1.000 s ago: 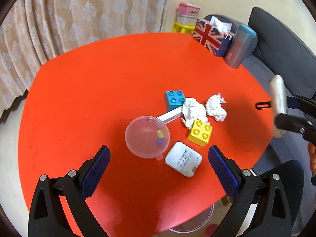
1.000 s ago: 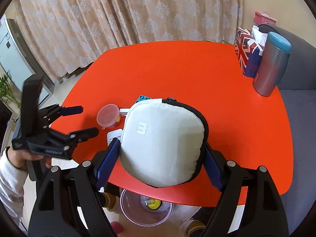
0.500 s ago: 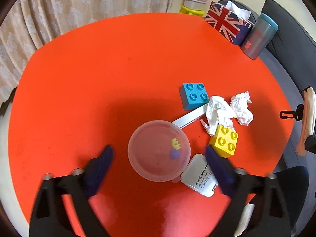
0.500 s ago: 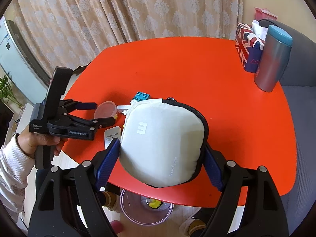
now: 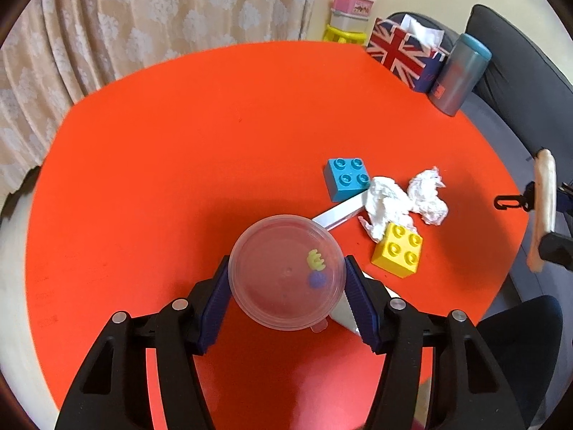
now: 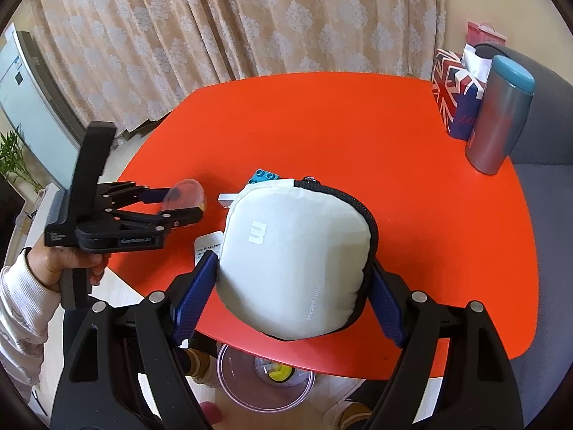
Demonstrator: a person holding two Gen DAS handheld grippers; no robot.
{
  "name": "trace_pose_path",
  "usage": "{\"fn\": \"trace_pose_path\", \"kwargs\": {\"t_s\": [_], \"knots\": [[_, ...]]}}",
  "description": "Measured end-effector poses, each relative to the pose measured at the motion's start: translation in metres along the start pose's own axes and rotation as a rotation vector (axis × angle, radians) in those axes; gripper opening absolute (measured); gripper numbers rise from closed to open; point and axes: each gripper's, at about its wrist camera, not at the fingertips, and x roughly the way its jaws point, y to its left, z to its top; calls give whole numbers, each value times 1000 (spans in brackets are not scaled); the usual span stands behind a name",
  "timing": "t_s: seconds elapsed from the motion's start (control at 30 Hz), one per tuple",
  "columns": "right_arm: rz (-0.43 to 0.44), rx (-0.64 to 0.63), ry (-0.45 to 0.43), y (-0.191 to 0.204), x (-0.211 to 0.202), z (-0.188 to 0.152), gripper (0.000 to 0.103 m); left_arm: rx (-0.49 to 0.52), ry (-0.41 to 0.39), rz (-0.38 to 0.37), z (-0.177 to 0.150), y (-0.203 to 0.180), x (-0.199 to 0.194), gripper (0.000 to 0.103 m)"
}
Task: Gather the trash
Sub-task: 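Carry both items to the bin while the right tool drops the white pouch in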
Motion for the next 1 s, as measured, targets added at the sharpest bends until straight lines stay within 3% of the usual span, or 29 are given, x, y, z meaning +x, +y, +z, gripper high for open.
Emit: {"fn": "trace_pose_path", "kwargs": {"t_s": [0.53,1.0], "knots": [[-20,-78,-48,24,-44,-35,79,72,-174,-12,-50,-41,-99,59],[29,-144,23,50,-51,-91,79,92,-177,-55,-103,-70,-118,59]]}}
